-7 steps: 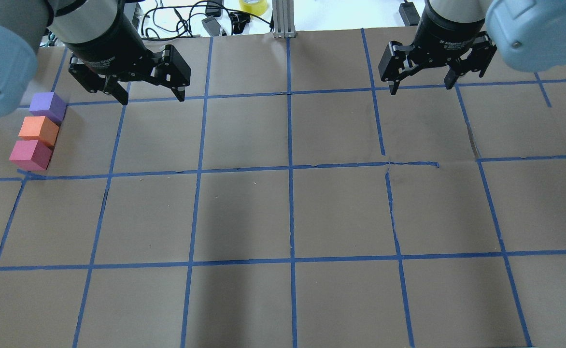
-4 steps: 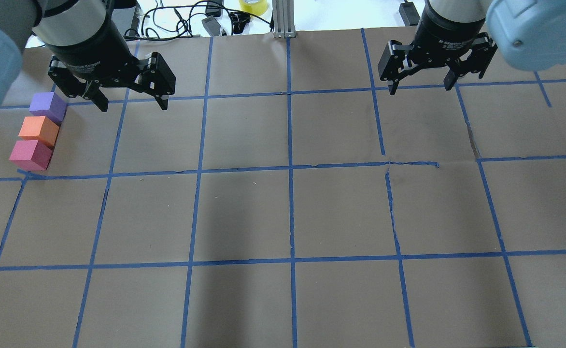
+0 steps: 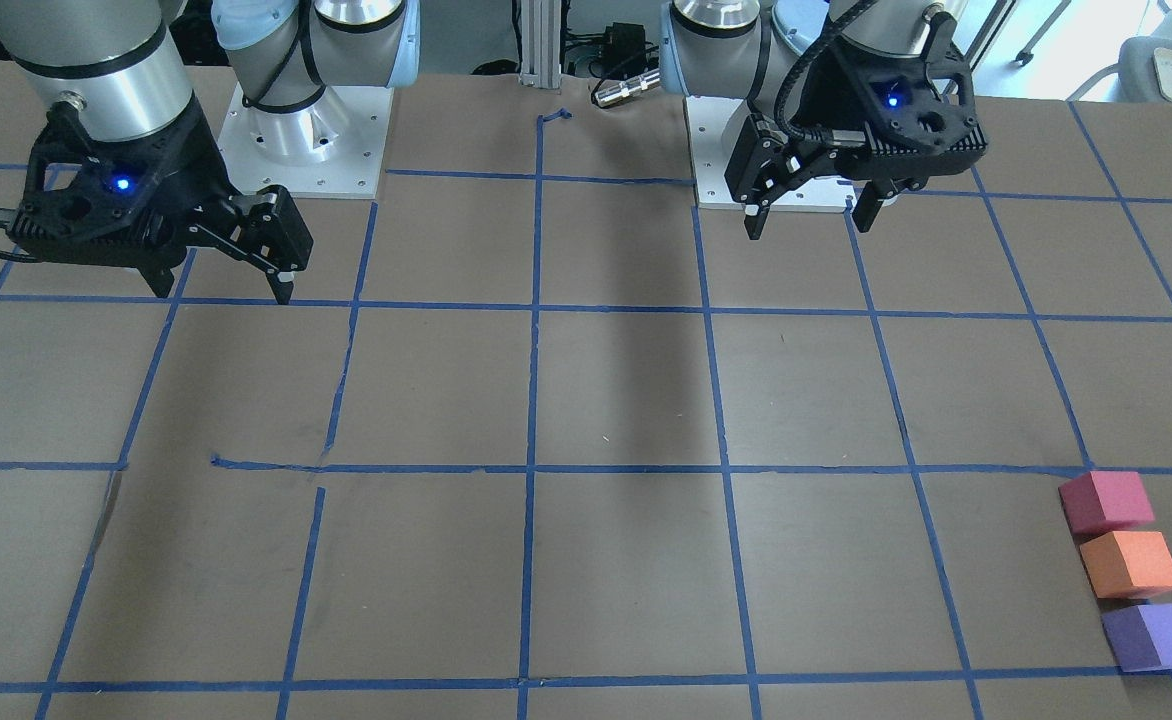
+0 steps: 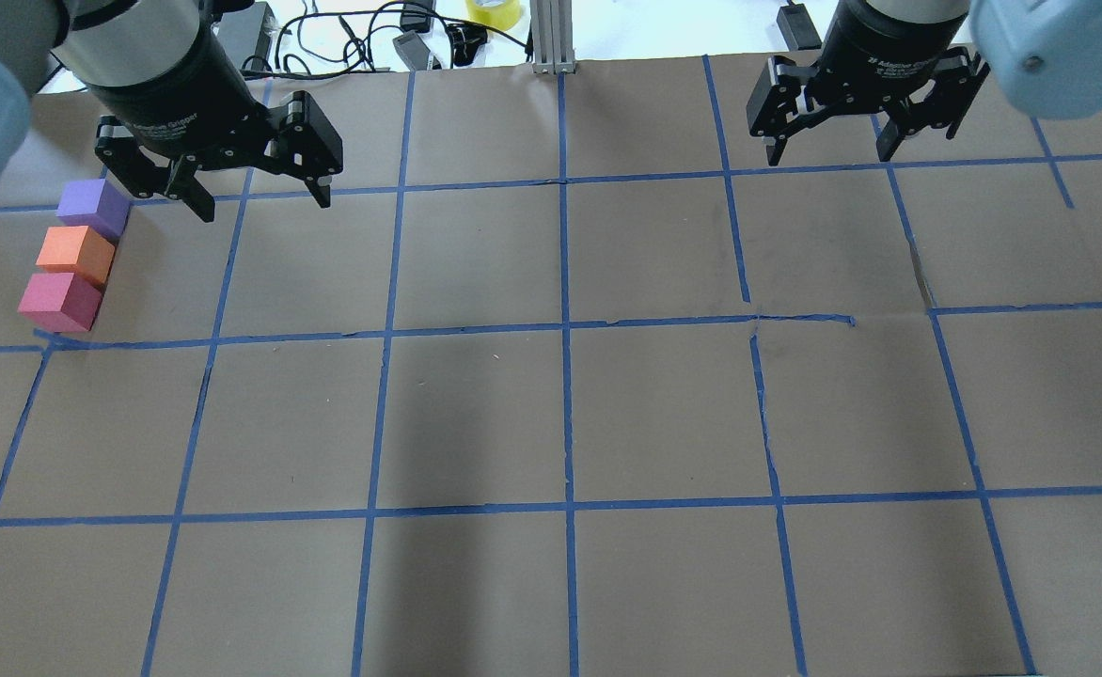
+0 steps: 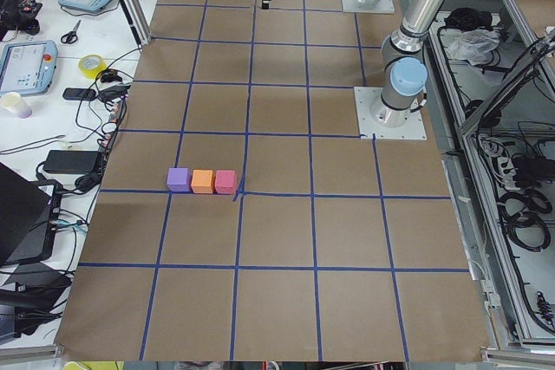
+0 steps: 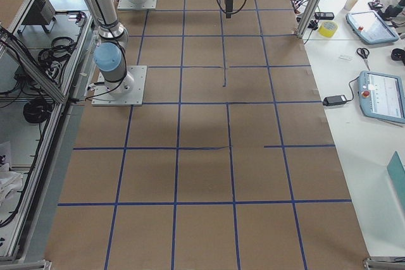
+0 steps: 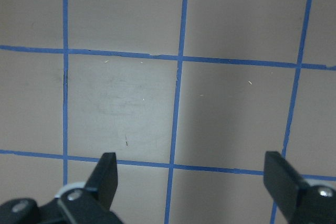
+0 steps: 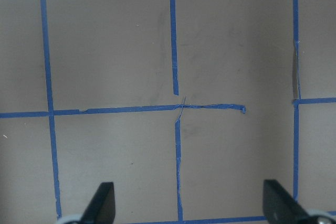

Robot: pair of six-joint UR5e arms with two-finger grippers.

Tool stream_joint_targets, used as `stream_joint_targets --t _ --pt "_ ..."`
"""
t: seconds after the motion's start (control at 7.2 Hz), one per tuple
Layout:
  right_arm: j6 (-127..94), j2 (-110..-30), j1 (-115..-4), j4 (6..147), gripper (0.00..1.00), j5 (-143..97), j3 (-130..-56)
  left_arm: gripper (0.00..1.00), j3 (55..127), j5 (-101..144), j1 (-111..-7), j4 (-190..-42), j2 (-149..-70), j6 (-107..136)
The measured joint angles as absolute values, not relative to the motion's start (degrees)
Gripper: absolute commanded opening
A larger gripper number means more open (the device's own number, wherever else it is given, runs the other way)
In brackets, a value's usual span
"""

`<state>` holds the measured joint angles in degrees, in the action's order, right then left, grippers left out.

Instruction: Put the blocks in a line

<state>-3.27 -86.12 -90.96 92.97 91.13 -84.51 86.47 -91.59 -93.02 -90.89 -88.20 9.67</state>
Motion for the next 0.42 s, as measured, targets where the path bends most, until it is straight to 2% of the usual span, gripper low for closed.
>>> stream_joint_targets --t 0.42 --pt "-4.42 -86.48 -89.99 92.05 1.0 89.3 -84.31 1.0 86.61 -91.41 -93.06 -90.75 -88.23 9.91"
